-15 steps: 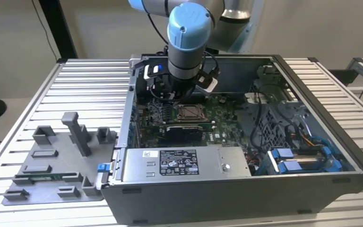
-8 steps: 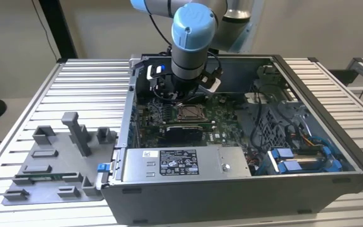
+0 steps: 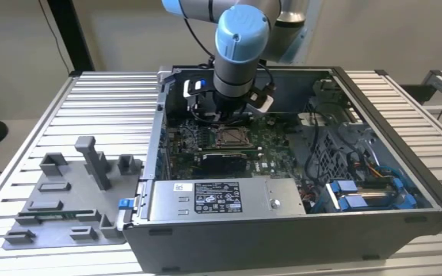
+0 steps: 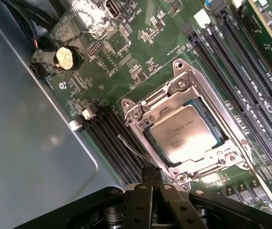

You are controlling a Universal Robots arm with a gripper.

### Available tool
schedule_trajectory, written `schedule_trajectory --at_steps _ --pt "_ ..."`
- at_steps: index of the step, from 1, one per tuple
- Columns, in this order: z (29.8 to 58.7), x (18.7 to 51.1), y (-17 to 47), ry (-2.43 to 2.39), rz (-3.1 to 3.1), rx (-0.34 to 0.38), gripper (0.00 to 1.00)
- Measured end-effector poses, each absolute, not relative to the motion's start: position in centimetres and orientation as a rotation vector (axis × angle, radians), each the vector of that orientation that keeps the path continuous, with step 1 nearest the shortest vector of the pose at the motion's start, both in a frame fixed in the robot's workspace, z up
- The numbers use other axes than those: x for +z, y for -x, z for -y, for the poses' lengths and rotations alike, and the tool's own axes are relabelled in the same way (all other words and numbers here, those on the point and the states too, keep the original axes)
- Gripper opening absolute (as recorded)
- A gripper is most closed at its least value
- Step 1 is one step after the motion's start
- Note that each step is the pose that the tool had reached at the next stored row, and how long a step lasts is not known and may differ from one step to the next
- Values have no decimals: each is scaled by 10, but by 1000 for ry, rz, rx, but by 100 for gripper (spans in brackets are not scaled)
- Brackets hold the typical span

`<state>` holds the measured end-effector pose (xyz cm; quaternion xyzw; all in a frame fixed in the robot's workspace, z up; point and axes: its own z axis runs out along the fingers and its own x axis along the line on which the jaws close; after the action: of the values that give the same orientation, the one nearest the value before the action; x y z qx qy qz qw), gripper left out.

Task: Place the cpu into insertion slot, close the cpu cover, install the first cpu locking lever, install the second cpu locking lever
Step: 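Install the first cpu locking lever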

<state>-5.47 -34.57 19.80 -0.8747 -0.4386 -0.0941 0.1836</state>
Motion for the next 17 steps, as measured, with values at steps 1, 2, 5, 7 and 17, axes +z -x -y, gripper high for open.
schedule_trajectory --at_steps 1,2,5,7,17 --pt "346 198 54 2466 1238 -265 0" --pt "346 198 53 2466 1240 -265 0" --pt "346 197 51 2463 1243 -264 0" --pt "346 197 50 2462 1245 -263 0" --pt "346 194 42 2455 1257 -261 0"
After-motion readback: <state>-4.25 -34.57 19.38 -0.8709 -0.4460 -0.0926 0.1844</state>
